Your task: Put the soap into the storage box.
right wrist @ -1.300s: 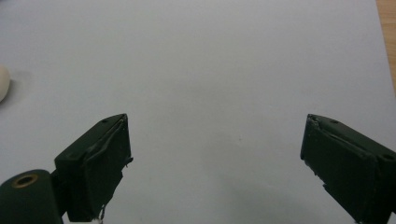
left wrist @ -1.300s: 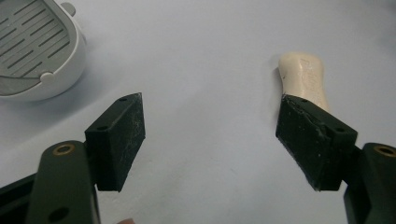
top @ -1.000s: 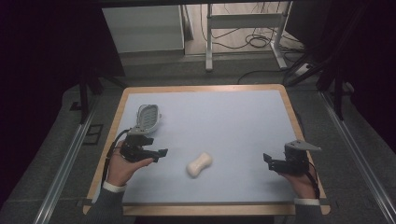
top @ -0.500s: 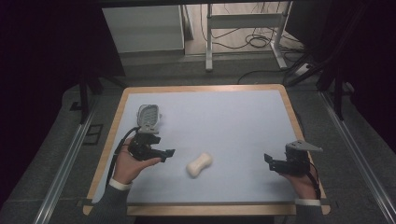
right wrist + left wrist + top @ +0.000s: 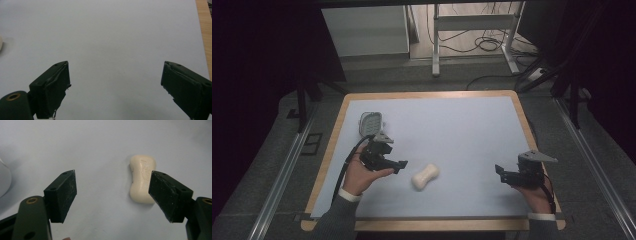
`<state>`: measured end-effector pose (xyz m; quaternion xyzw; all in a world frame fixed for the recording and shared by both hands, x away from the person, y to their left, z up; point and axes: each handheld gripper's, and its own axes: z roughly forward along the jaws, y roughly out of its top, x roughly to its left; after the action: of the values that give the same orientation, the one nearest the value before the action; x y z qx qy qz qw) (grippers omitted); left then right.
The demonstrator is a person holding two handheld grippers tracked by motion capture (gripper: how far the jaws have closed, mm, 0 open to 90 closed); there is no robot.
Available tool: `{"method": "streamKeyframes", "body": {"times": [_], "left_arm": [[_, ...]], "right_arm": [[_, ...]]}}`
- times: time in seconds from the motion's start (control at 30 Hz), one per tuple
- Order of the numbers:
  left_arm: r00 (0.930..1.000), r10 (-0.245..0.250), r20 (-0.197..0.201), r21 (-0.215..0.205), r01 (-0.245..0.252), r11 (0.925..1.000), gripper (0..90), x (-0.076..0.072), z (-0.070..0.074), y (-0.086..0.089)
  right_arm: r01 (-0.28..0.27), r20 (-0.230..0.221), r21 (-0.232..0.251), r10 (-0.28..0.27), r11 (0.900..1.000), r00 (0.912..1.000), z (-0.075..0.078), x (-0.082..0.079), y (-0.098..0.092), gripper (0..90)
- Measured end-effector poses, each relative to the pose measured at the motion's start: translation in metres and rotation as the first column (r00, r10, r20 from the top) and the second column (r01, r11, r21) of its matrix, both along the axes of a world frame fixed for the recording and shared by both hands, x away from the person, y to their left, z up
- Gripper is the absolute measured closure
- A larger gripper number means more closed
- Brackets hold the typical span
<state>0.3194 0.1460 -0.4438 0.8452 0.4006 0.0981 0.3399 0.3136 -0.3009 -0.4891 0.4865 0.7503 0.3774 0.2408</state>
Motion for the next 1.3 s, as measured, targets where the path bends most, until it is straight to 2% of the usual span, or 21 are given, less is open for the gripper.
{"method": "streamKeyframes", "body": {"times": [0.33, 0.57, 1.17, 1.3], "left_arm": [[0.9994, -0.033, -0.012, 0.005, 0.033, 0.9994, 22.8, 0.007, 0.001, -0.021], [0.9988, -0.046, -0.017, 0.026, 0.046, 0.9986, 22.7, 0.01, 0.0, -0.029], [0.9944, -0.073, -0.077, 0.075, 0.078, 0.9941, 22.0, 0.019, -0.02, -0.058], [0.9935, -0.074, -0.086, 0.098, 0.083, 0.9918, 21.6, 0.021, -0.025, -0.063]], "right_arm": [[0.0, -0.001, -0.002, 0.0, 1.0, 1.0, 0.0, 0.0, -0.001, 8.3], [0.004, -0.001, -0.003, -0.004, 1.0, 1.0, -0.001, 0.0, -0.001, 8.3], [0.006, -0.006, -0.011, -0.006, 1.0, 1.0, -0.001, 0.0, 0.0, 8.3], [0.007, -0.007, -0.013, -0.007, 1.0, 0.9999, -0.002, 0.0, 0.0, 8.3]]}}
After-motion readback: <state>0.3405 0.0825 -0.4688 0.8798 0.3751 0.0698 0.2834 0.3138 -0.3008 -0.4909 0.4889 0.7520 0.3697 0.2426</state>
